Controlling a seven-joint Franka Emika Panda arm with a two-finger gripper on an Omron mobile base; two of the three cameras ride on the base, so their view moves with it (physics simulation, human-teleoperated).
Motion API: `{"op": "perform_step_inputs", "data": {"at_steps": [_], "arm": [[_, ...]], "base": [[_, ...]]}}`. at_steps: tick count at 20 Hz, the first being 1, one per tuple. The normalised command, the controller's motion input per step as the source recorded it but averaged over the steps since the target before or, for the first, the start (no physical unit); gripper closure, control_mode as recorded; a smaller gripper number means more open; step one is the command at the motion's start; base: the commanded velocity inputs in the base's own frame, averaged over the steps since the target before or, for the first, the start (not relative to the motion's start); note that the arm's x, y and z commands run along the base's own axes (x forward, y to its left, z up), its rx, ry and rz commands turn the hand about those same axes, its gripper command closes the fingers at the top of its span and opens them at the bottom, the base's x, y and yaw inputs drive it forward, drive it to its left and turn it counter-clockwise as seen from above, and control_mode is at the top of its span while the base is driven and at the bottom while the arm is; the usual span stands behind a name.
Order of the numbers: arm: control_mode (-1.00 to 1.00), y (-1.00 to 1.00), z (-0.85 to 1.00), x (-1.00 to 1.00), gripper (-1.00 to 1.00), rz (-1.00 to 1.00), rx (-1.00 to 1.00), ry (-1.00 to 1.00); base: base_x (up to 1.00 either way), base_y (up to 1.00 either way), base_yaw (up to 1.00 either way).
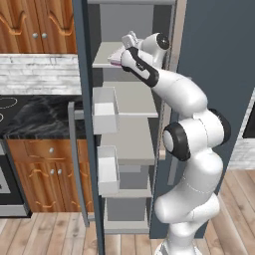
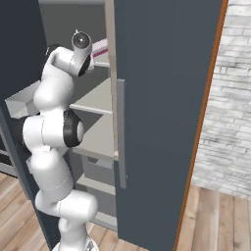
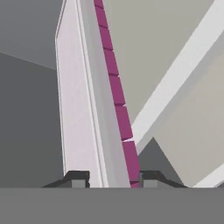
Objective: The ice cube tray has been filled with water. Take the tray and place it in the freezer to make ice. Close the freezer door after placing the tray.
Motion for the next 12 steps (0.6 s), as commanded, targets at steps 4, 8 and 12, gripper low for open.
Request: {"op": "perform_step_inputs", "data": {"at_steps": [4,8,12], "arm": [[-1.00,0.00,0.00,0.69,1.00,0.00,0.00,0.00],[-1.00,0.03,0.00,0.63,1.00,0.00,0.00,0.00],[-1.00,0.08,0.00,0.56,1.00,-0.01,0.00,0.00]], "base": [[0.00,0.00,0.00],[0.00,0.00,0.00],[0.00,0.00,0.00]]}}
